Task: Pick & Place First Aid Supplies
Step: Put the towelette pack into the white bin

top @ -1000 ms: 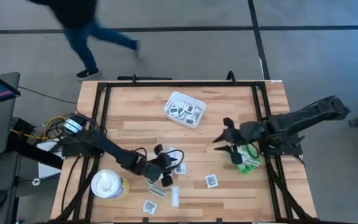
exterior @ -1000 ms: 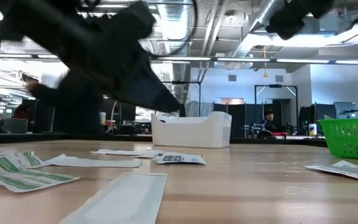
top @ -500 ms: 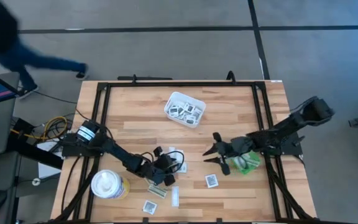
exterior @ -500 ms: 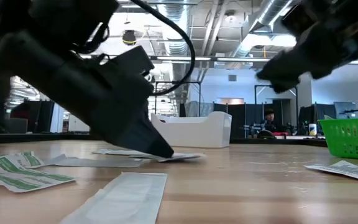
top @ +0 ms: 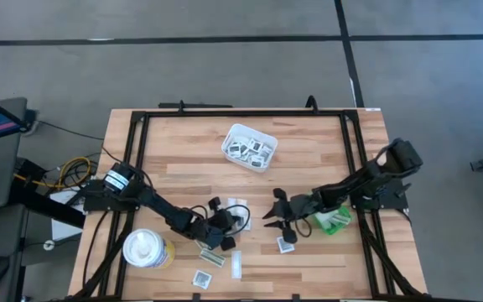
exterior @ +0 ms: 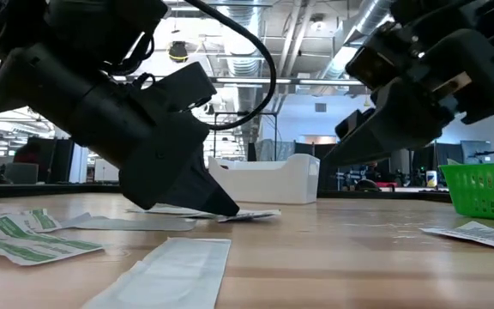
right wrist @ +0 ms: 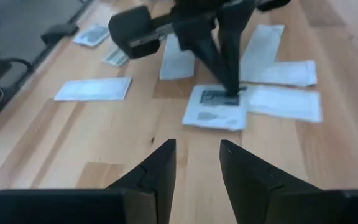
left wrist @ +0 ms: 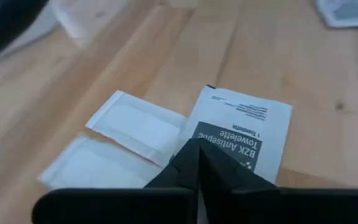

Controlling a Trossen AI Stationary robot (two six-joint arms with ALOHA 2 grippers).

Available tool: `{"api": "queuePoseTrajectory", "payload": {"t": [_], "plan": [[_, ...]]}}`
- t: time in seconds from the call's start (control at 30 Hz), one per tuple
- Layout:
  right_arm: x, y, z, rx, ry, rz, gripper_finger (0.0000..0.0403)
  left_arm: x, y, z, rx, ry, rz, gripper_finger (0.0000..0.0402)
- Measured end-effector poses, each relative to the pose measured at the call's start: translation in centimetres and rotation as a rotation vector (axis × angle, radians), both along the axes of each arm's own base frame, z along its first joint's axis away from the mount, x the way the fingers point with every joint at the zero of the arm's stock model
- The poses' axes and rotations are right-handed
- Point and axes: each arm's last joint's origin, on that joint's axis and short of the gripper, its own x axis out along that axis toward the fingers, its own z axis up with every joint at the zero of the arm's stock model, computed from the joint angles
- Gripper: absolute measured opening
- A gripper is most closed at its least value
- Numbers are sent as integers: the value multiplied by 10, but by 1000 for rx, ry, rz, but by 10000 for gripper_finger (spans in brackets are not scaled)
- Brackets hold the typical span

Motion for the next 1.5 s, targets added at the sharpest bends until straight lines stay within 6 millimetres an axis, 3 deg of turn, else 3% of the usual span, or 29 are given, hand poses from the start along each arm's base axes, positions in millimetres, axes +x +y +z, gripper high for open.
{"api": "queuePoseTrajectory", "payload": {"t": [0.1, 0.27, 0.4, 0.57, 0.9, 1.1, 1.33, 1.5], "plan": [[1, -3, -5, -37, 34, 4, 118, -4, -3, 5, 58, -4, 3, 5], [-1, -6, -7, -49, 66, -3, 118, -8, -4, 37, 101, -91, 8, 4], [-1, -6, -6, -39, 66, -11, 118, -7, 2, 43, 72, -99, -8, 5], [-1, -6, -6, -38, 67, -12, 118, -2, 8, 33, 39, -65, -23, 31], [-1, -6, -6, -37, 69, -13, 118, -1, 12, 17, 42, 1, -17, 132], [-1, -6, -7, -38, 73, -13, 118, 1, 14, 10, 50, 21, -11, 153], [-1, -8, -7, -40, 79, -18, 118, 8, 18, -7, 36, 39, 15, 140], [-1, -9, -7, -46, 80, -19, 118, 6, 18, -5, 90, 57, -2, 43]]}}
